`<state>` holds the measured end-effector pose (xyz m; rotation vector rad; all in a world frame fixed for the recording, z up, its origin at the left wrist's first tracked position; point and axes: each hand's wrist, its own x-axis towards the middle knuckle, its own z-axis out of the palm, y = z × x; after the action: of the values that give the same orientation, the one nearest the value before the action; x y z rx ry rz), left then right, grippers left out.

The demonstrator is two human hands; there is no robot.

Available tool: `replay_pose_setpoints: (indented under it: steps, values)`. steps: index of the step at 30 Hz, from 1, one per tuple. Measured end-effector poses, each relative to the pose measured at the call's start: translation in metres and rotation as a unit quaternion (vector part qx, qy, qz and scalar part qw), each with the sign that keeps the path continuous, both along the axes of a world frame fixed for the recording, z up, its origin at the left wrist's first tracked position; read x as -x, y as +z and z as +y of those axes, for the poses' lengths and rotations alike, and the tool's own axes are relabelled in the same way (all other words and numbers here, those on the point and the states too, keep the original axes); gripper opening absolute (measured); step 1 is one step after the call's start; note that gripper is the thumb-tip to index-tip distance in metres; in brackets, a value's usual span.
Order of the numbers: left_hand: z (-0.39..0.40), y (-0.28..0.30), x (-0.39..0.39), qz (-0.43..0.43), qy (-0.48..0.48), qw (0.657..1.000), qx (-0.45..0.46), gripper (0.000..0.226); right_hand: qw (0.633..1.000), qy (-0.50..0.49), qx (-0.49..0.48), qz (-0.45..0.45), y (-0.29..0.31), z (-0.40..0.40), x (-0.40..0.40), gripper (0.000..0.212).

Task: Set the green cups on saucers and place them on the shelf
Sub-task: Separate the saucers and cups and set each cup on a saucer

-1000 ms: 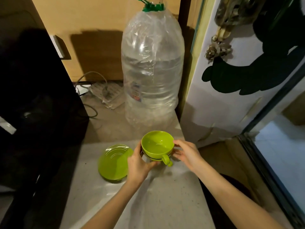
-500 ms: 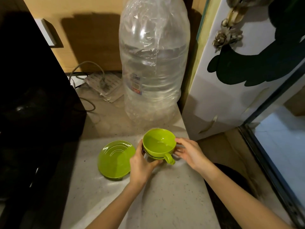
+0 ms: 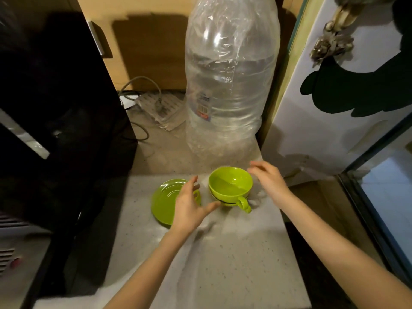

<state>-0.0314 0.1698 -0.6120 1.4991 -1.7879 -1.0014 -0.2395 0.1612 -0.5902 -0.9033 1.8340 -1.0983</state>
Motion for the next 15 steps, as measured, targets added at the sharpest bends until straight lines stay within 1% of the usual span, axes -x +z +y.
replay_pose_setpoints:
  steps: [1,3,4,6,9,11,13,15]
  values:
    - [-0.001,0.003,-0.007,-0.015,0.014,0.999,0.024,0.088,0.998,0.018,0.033,0.045,0.007,-0.002,-0.007,0.034]
    - [-0.002,0.007,-0.023,-0.040,0.050,0.996,0.064,0.079,0.989,0.064,0.085,0.101,0.020,-0.005,-0.026,0.033]
    - [-0.003,0.008,-0.031,-0.047,0.066,0.994,0.073,0.078,0.984,0.088,0.104,0.111,0.025,-0.005,-0.038,0.031]
    - [-0.006,0.008,-0.047,-0.075,0.077,0.992,0.065,0.086,0.978,0.138,0.121,0.095,0.030,-0.004,-0.063,0.028]
    - [-0.009,-0.004,-0.066,-0.135,0.056,0.989,0.019,0.113,0.974,0.199,0.091,0.062,0.025,-0.002,-0.097,0.029]
    - [-0.008,-0.013,-0.075,-0.148,0.036,0.988,-0.019,0.130,0.972,0.225,0.046,0.049,0.014,0.001,-0.113,0.034]
    - [-0.006,-0.019,-0.080,-0.149,0.020,0.988,-0.042,0.139,0.971,0.233,-0.003,0.051,0.003,0.004,-0.124,0.041]
    - [-0.003,-0.022,-0.080,-0.143,0.004,0.989,-0.044,0.139,0.966,0.244,-0.033,0.083,-0.007,0.006,-0.130,0.047]
